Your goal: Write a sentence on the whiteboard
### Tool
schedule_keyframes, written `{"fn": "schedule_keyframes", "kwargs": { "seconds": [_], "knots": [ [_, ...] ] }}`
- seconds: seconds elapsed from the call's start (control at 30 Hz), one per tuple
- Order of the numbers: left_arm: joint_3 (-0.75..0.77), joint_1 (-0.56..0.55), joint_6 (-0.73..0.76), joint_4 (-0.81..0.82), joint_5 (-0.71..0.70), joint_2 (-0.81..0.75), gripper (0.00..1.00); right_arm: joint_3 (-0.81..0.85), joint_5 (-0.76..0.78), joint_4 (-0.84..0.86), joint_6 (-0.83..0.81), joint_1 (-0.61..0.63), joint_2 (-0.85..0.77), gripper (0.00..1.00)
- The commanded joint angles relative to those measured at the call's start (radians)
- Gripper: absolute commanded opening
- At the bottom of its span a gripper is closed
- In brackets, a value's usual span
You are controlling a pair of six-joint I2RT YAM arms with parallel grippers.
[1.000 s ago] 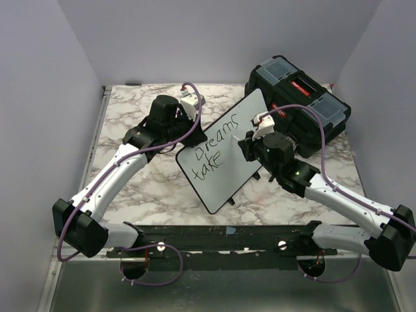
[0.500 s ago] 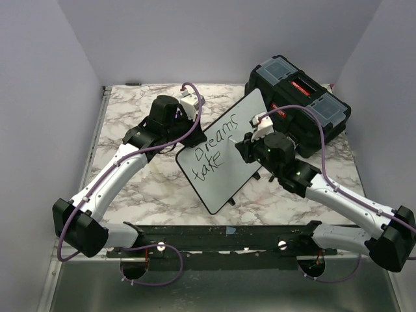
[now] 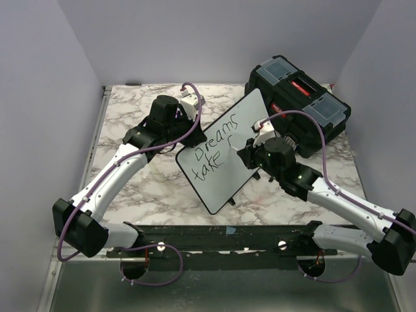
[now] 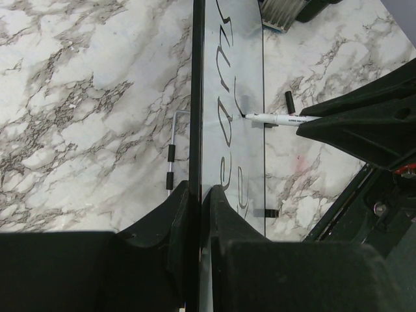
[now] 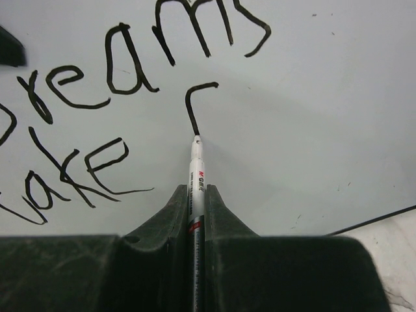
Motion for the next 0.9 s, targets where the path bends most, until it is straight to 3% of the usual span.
{"fn": "schedule_keyframes", "kwargs": {
  "seconds": [0.0,0.43,0.7,0.87],
  "knots": [
    [-0.044,-0.037,0.074,-0.170,-0.037,0.046,0.00,-0.034,-0.019,-0.081,0.029,0.002,-0.007,0.01],
    [-0.044,-0.041,0.077,-0.172,-0.043,0.046,0.00,-0.074,-0.071,-0.128,0.080,0.002,-0.024,0.01],
    [-0.044,-0.041,0.078,-0.174,-0.047,0.045,0.00,-0.007,-0.148,-0.112,0.073,0.002,-0.045,0.01],
    [-0.044,-0.042,0.077,-0.173,-0.049,0.044,0.00,0.031,-0.111,-0.059,0.076,0.002,-0.073,0.01]
  ]
}}
